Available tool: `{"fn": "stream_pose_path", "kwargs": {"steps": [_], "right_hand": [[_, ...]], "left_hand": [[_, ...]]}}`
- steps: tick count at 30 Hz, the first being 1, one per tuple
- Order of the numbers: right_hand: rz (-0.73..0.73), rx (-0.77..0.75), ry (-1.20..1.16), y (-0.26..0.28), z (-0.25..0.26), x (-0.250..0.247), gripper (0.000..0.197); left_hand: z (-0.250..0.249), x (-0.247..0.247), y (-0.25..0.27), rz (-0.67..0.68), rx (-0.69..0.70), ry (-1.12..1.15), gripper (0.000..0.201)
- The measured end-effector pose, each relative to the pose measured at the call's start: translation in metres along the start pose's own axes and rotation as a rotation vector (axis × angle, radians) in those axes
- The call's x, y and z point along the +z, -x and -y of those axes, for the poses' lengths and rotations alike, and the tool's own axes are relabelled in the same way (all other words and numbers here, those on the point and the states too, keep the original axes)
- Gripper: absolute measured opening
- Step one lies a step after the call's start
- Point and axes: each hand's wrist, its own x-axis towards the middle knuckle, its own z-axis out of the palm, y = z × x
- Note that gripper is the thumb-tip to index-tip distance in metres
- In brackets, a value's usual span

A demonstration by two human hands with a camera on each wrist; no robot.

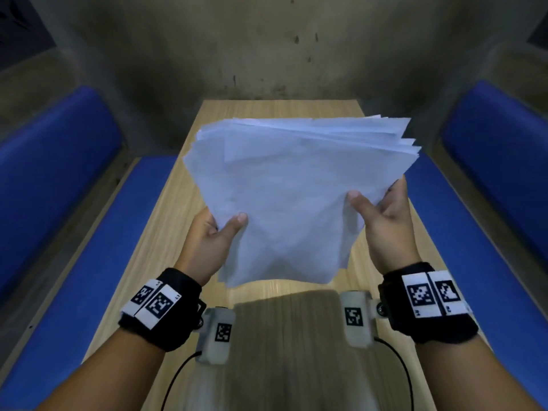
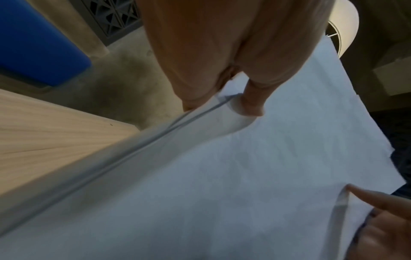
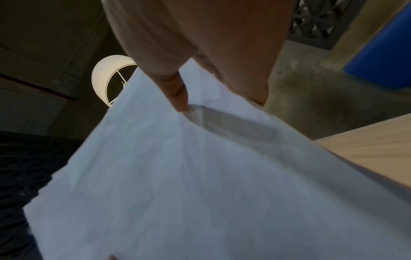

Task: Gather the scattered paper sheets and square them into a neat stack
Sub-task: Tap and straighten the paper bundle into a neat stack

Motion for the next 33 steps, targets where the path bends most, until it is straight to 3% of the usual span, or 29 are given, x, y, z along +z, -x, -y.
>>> {"fn": "stream_pose_path", "kwargs": {"steps": [5, 8, 12, 15, 17, 19, 22, 26, 28, 30, 32, 33], "right_hand": [[0.01, -0.006, 0.096, 0.019, -0.019, 0.003, 0.049], [0.042, -0.024, 0.142, 0.03, -0.026, 0.007, 0.054], [-0.023, -0.152, 0.107, 0.029, -0.015, 0.01, 0.083], [-0.012, -0.356, 0.308, 0.022, -0.008, 0.009, 0.107], [0.016, -0.466, 0.496, 0.017, -0.006, 0.008, 0.101], [0.019, -0.584, 0.642, 0.013, -0.006, 0.006, 0.076], [-0.027, -0.617, 0.672, 0.012, -0.008, 0.004, 0.054], [-0.078, -0.524, 0.579, 0.015, -0.006, 0.002, 0.053], [-0.072, -0.294, 0.337, 0.016, -0.009, 0.0, 0.056], [-0.03, -0.039, 0.059, 0.016, -0.017, 0.003, 0.038], [-0.008, 0.082, 0.045, 0.017, -0.027, 0.009, 0.019], [-0.004, 0.099, 0.08, 0.017, -0.03, 0.013, 0.02]], "left_hand": [[0.017, -0.002, 0.011, -0.024, -0.035, 0.063, 0.035], [0.02, 0.001, 0.015, -0.077, 0.048, 0.014, 0.054], [0.007, 0.004, 0.011, -0.168, 0.169, 0.018, 0.064], [-0.011, 0.005, 0.008, -0.24, 0.387, -0.22, 0.09], [-0.017, 0.005, 0.002, -0.239, 0.502, -0.437, 0.082], [-0.021, 0.006, 0.0, -0.244, 0.576, -0.57, 0.055], [-0.017, 0.005, 0.002, -0.286, 0.577, -0.574, 0.041], [-0.017, 0.006, 0.003, -0.314, 0.546, -0.477, 0.045], [-0.014, 0.007, 0.005, -0.257, 0.397, -0.235, 0.056], [0.0, 0.01, 0.005, -0.136, 0.164, -0.015, 0.049], [0.019, 0.012, 0.005, -0.089, 0.024, -0.007, 0.041], [0.024, 0.012, 0.004, -0.1, 0.004, -0.036, 0.042]]}}
